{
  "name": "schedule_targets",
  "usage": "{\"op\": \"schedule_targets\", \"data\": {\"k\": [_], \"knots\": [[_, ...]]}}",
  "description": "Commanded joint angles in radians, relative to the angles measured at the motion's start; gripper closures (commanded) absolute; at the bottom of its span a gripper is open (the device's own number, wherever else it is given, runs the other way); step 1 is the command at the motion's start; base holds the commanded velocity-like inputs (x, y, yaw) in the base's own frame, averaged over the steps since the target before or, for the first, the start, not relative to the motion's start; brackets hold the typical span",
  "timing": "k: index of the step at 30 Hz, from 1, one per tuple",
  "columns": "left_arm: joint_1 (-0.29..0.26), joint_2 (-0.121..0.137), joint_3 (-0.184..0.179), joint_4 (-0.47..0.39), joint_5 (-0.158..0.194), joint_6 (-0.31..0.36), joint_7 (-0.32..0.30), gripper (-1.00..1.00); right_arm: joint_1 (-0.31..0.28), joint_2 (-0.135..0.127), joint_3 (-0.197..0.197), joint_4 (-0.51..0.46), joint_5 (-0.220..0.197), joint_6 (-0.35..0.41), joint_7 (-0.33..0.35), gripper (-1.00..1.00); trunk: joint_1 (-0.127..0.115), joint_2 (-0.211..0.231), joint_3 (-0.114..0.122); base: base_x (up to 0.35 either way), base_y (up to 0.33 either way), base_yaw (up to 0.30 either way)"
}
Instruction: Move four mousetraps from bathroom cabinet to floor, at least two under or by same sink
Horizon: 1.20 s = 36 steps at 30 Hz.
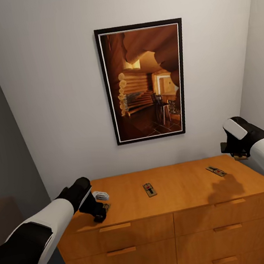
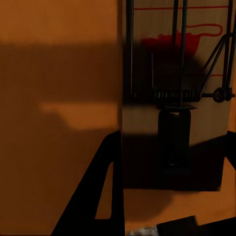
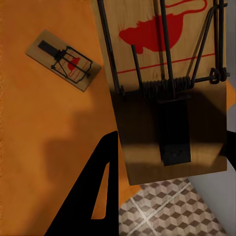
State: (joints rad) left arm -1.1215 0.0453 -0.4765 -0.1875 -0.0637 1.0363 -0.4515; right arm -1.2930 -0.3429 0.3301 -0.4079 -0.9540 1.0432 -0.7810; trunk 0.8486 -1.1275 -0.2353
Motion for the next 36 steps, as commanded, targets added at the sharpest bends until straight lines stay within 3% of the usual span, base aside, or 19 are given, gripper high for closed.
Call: {"op": "schedule_targets", "data": {"k": [1,10,30,36], "knots": [[0.000,0.001,-0.016,0.007,-0.026,0.001,-0.006,1.00,-0.001,-0.001,0.007,-0.001,-0.012,0.004,-0.008,1.00,-0.004,0.007,0.001,0.000,0.000,0.000],[0.000,0.002,-0.015,-0.003,-0.025,0.001,-0.007,1.00,-0.001,0.001,0.009,0.001,-0.012,0.004,0.001,1.00,-0.038,0.070,0.030,0.000,0.000,0.000],[-0.001,-0.001,-0.012,-0.011,-0.020,0.001,-0.007,1.00,0.000,0.010,0.031,0.003,-0.016,0.004,0.099,1.00,-0.115,0.210,0.092,0.000,0.000,0.000],[-0.021,-0.003,0.009,-0.012,-0.015,0.001,-0.006,1.00,0.003,0.018,0.032,0.015,-0.018,0.004,0.111,1.00,-0.138,0.252,0.111,0.000,0.000,0.000]]}}
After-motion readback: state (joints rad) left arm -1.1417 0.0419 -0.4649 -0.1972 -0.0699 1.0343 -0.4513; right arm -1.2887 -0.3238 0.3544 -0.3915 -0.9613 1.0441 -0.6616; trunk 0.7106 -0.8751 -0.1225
